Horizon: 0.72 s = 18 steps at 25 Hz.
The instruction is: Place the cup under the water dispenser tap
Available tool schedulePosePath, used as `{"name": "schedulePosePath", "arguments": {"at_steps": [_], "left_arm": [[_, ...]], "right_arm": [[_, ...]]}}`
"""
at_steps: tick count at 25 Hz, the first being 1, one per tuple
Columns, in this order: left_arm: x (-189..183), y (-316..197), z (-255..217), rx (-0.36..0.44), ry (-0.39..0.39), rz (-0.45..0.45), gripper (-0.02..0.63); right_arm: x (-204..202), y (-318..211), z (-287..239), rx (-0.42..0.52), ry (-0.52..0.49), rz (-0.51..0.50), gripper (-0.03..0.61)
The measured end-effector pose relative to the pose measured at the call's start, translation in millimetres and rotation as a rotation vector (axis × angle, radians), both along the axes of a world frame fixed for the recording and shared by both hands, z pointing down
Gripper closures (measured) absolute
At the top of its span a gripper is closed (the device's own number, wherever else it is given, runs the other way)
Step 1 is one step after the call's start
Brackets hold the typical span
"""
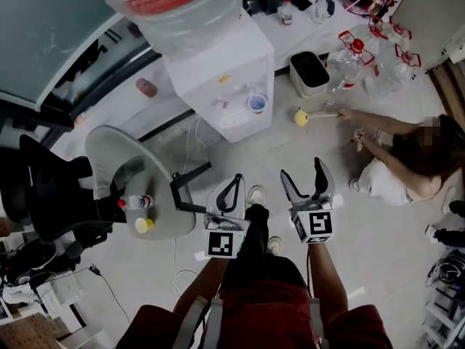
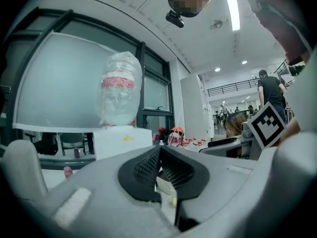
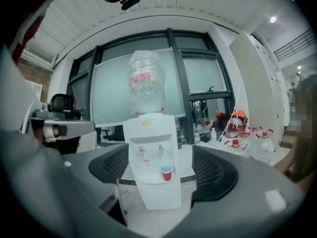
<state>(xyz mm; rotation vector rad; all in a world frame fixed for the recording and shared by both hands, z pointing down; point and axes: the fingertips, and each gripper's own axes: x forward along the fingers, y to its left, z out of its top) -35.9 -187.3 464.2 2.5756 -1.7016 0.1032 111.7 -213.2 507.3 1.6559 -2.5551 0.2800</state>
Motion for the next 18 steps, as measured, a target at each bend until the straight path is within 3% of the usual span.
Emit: {"name": "schedulePosePath", "arguments": {"at_steps": [3, 9, 18], "left_arm": [[2.3, 26.9, -39.9, 0.039, 0.003, 0.002, 0.615], [19.8, 74.2, -110.2, 0.101, -0.015, 0.019, 0.615], [16.2, 146.0, -188.2, 0.237, -0.032, -0.010, 0.615]], "right_arm": [[5.3, 36.0, -51.6, 0.048, -0.010, -0.004, 0.184], [22.8, 105.9, -139.9, 0.167, 0.087, -0.032, 0.186], [58.7, 170.1, -200.3, 0.212, 0.183, 0.122, 0.186]]}}
